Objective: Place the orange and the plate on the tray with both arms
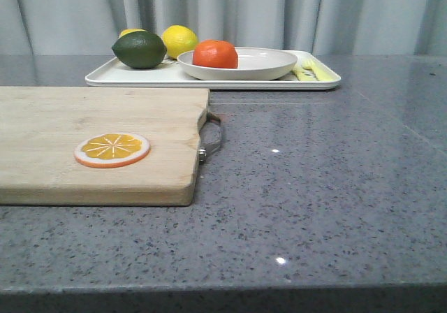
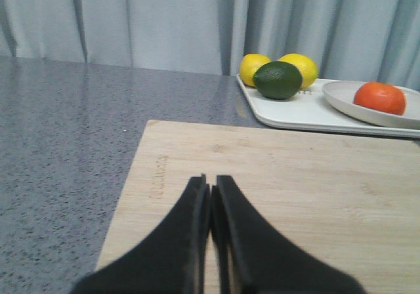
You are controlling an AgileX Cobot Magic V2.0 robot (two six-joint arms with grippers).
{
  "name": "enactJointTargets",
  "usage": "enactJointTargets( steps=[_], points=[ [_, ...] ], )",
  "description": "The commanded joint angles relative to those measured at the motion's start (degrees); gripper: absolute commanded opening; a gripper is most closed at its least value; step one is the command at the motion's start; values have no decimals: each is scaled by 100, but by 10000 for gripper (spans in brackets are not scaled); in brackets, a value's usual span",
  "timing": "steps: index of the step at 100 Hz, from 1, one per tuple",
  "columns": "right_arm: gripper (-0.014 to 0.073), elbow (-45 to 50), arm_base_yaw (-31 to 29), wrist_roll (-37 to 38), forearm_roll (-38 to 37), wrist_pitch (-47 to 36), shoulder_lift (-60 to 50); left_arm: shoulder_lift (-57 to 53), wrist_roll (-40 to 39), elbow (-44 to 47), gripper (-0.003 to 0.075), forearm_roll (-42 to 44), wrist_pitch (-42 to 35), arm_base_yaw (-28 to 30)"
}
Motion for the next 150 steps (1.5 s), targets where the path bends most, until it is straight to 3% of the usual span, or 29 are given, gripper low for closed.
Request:
enactJointTargets(
  steps=[1, 18, 150],
  points=[
    [-60, -125, -5, -53, -15, -388, 60, -135, 212, 1, -19, 2, -512, 203],
    [-60, -125, -5, -53, -15, -393, 60, -200, 212, 335, -19, 2, -841, 319],
    [-60, 19, -20, -53, -21, -624, 60, -200, 212, 325, -19, 2, -657, 319]
  ],
)
